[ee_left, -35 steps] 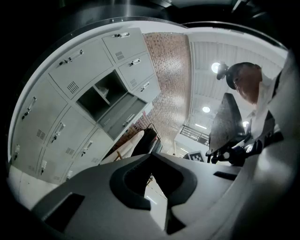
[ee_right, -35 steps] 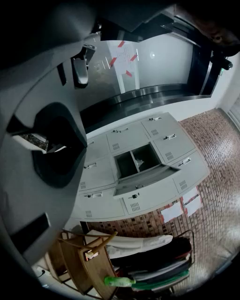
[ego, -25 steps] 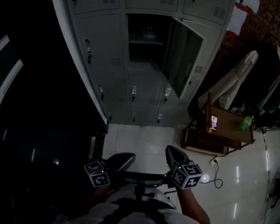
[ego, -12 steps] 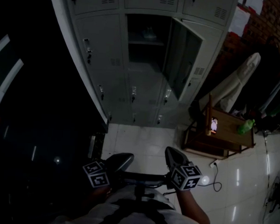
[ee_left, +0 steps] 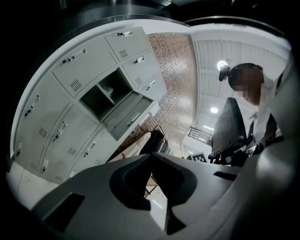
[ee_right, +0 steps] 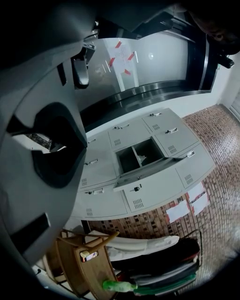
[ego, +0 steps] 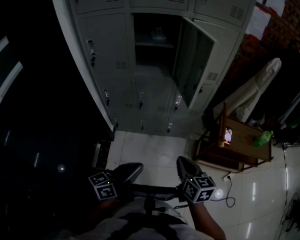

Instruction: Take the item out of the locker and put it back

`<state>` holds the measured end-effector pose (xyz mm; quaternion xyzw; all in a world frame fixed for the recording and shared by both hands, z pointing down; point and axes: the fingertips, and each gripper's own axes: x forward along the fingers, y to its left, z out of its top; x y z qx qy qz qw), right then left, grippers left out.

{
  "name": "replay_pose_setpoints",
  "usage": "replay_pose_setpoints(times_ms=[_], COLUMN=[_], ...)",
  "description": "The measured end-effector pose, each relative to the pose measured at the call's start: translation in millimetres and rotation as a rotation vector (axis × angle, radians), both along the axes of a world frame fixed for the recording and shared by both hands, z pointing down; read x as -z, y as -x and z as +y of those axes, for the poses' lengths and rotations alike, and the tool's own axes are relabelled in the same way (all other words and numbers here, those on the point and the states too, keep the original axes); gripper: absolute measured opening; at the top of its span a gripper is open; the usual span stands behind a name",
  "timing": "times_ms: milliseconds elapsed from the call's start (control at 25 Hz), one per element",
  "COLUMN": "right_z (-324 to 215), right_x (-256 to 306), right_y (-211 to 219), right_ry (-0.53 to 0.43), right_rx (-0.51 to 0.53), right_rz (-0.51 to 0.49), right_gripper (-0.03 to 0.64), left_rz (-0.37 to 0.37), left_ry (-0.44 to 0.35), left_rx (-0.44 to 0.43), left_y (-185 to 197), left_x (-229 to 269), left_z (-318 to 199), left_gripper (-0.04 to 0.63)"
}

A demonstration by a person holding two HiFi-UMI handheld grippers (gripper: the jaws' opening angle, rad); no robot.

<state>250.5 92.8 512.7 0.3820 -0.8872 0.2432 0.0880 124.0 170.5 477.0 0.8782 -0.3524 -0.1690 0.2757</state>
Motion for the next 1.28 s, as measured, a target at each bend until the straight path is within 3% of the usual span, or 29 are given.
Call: replay_pose_setpoints(times_ms=[280,560,760,880,1280], right_z=[-12.9,-37.4,-79.4,-108.6,-228.9], right_x=[-1.5,-13.2,-5.4,-6.4,44.6], right_y=[0.4,28.6,62.9,87.5,190.6], right_ry=[0.004,0.030,-0.031,-0.010,-0.090], right_rx=[0.016,0.059,0.045,0.026,-0.051], right_rz=[-0.014,0.010,0.013,0.012,0.007], right_gripper=[0.010,0.010,0.010,0.010,0.011], left_rz=[0.006,0.014,0.016,0.010,-0.024], left_ry=[0.008,0.011,-0.002,0.000,-0.026], left_rx=[0.009,0.024,0.021,0.001,-0.084], left_y=[-5.3,18.8,57.9,86.4,182.1], left_x=[-3.4,-6.8,-8.3,-5.1,32.7], left_z=[-9.6,-34.6,-79.2,-112.1,-230.1], left_gripper=[-0.006,-0.006,-0.006,-0.006,-0.006])
